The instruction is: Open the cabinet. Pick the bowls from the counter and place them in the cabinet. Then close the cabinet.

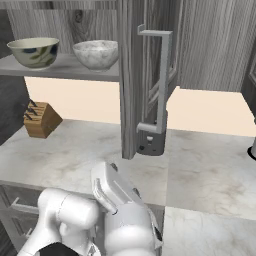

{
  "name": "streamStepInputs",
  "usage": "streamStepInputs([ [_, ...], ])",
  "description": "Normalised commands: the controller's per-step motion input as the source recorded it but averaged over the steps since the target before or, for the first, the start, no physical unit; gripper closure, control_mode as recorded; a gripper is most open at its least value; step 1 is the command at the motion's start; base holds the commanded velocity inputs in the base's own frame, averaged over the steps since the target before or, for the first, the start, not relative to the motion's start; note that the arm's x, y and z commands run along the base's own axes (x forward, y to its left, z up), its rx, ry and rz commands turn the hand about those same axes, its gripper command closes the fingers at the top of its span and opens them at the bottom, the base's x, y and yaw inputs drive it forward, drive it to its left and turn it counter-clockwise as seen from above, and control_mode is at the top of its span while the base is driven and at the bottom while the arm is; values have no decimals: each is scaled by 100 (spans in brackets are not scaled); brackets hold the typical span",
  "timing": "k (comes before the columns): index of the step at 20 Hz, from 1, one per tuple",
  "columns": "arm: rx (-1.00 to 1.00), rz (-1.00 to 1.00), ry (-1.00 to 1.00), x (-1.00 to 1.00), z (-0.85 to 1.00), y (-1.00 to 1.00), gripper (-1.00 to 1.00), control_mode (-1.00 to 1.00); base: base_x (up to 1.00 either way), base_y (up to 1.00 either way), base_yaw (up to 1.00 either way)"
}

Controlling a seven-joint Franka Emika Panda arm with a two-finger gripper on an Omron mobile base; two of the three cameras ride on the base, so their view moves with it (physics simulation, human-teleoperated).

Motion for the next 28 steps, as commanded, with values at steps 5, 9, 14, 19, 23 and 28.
streamStepInputs([
  [5, -2, 3, -15, -25, -9, -38, -100, -100, 0, 0, 0],
  [9, 10, 0, 0, 3, 6, -61, -100, -100, 0, 0, 0],
  [14, 13, 0, 0, 8, 7, -51, -100, -100, 0, 0, 0],
  [19, 1, 0, 0, 5, 0, -5, -100, -100, 0, 0, 0],
  [23, 0, 0, 1, 25, 12, 0, -100, -100, 0, 0, 0],
  [28, 0, 0, 7, 32, 21, 0, -100, -100, 0, 0, 0],
])
